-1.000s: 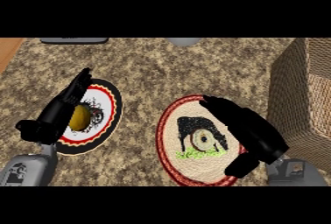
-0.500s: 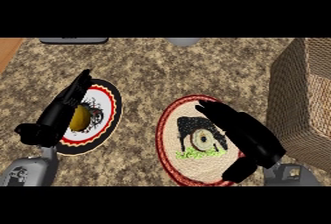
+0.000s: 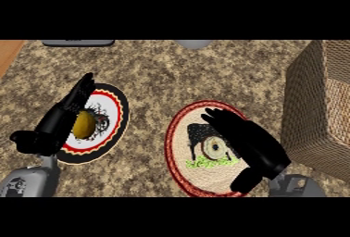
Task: Pick the cupcake from the placemat and place it in the basket
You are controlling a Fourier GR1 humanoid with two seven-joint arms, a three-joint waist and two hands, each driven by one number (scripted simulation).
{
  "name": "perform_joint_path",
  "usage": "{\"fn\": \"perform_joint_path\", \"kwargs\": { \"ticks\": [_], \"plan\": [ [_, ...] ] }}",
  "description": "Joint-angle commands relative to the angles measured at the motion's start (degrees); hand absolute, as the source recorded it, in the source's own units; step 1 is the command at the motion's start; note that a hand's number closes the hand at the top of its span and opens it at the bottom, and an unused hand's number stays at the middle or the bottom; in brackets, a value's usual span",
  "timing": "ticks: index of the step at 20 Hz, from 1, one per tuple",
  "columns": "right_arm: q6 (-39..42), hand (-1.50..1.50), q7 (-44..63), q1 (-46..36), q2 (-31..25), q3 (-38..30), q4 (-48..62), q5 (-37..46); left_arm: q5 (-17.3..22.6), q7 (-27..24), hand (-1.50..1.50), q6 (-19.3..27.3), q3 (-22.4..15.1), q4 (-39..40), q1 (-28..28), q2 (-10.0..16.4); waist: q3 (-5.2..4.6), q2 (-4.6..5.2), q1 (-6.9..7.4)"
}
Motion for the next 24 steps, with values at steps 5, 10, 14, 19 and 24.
{"fn": "perform_joint_path", "kwargs": {
  "ticks": [5, 10, 14, 19, 24],
  "plan": [
    [-3.2, -1.5, -2.2, -0.9, 3.2, 1.8, 7.0, 6.1, 0.7, -1.8, 0.0, -2.9, 2.4, -1.0, 2.5, 0.8, 0.0, 0.01, 0.22],
    [-6.3, -1.5, -5.0, -3.7, 4.4, 0.4, 15.8, 8.8, -2.4, -3.0, 0.0, -0.7, 1.3, 5.9, -3.0, -1.5, 0.0, 0.1, 0.08],
    [-4.7, -1.5, -5.3, 0.8, 3.2, 0.2, 11.2, 9.6, -1.5, 1.8, 0.0, -1.4, 1.6, -2.4, 0.6, -1.3, 0.01, -0.02, 0.06],
    [-4.3, -1.5, -5.9, -1.6, 4.0, -1.7, 15.7, 11.4, -1.6, -0.7, 0.0, -2.6, 2.4, 0.5, 0.3, -1.5, 0.0, 0.02, 0.06],
    [-6.2, -1.5, -7.3, -3.2, 6.6, -0.6, 22.3, 12.8, -2.3, 3.8, 0.0, -1.8, 1.1, -5.7, 3.4, -2.3, 0.01, 0.0, 0.34]
  ]
}}
